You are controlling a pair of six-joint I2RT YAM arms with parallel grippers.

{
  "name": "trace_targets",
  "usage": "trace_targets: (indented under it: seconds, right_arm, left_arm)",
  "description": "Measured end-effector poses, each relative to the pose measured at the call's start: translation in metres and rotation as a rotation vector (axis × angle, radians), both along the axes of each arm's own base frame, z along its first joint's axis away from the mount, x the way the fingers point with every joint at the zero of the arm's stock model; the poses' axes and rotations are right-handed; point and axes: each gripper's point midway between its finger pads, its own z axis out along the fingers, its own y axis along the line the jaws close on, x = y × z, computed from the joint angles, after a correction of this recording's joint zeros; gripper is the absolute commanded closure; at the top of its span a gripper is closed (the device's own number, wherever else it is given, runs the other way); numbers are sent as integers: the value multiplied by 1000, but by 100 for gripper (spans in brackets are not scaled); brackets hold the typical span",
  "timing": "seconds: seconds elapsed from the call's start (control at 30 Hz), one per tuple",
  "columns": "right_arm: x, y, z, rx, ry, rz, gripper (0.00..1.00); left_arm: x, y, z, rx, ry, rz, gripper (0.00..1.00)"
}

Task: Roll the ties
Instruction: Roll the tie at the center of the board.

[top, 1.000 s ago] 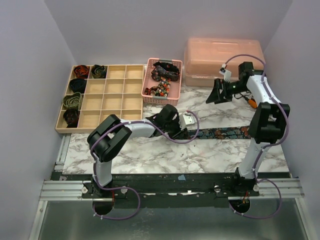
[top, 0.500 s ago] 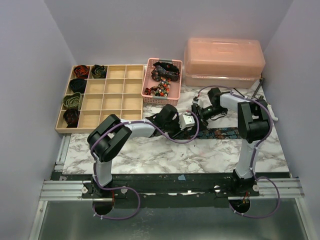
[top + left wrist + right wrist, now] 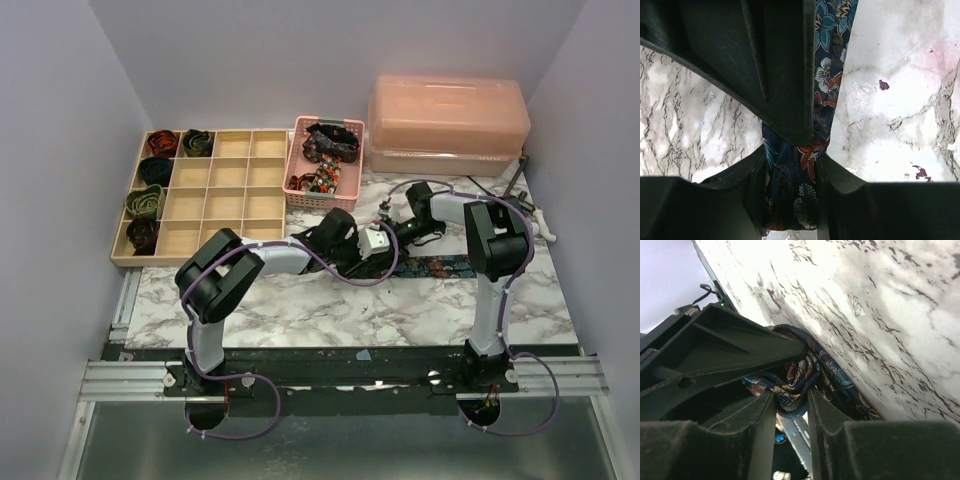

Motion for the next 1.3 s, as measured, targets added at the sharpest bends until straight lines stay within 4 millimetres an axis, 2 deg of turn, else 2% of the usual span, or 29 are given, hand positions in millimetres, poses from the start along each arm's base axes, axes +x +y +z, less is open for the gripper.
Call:
trace_targets:
  seconds: [0.07, 0.17, 0.33, 0.4, 0.53, 0.63, 0.73, 0.8, 1.0, 1.07, 1.3]
  right_arm:
    - [0, -1, -4, -13, 7, -3, 85]
    - [0, -3, -8, -33, 7, -2, 100]
    - [0, -9, -21, -89, -3, 10, 100]
    - [1, -11, -22, -101, -12, 16, 100]
    - [2, -13, -23, -122, -21, 26, 100]
    - [3, -13, -23, -126, -17, 28, 100]
    - [3, -14, -24, -132, -17, 32, 100]
    - [3, -14, -24, -139, -19, 37, 100]
    - [3, -14, -25, -156, -12, 47, 100]
    - [3, -14, -25, -158, -8, 48, 100]
    - [1, -13, -25, -165, -10, 59, 100]
  left_arm:
    - [0, 0, 0, 0, 0, 0, 64]
    - [0, 0, 0, -2, -2, -1, 49]
    - [-1, 4, -3, -36, -5, 0, 16]
    - [-8, 9, -2, -68, 5, -4, 14]
    - [-16, 31, 2, -140, 36, 28, 15]
    - [-11, 34, 7, -188, 36, 46, 18]
    - [-8, 28, 16, -251, 14, 30, 24]
    - [-7, 21, 18, -291, 8, 10, 33]
    - [-8, 7, 8, -361, 19, -27, 54]
    - [-8, 3, 10, -381, 8, -38, 58]
    - [-9, -8, 24, -424, -30, -61, 65]
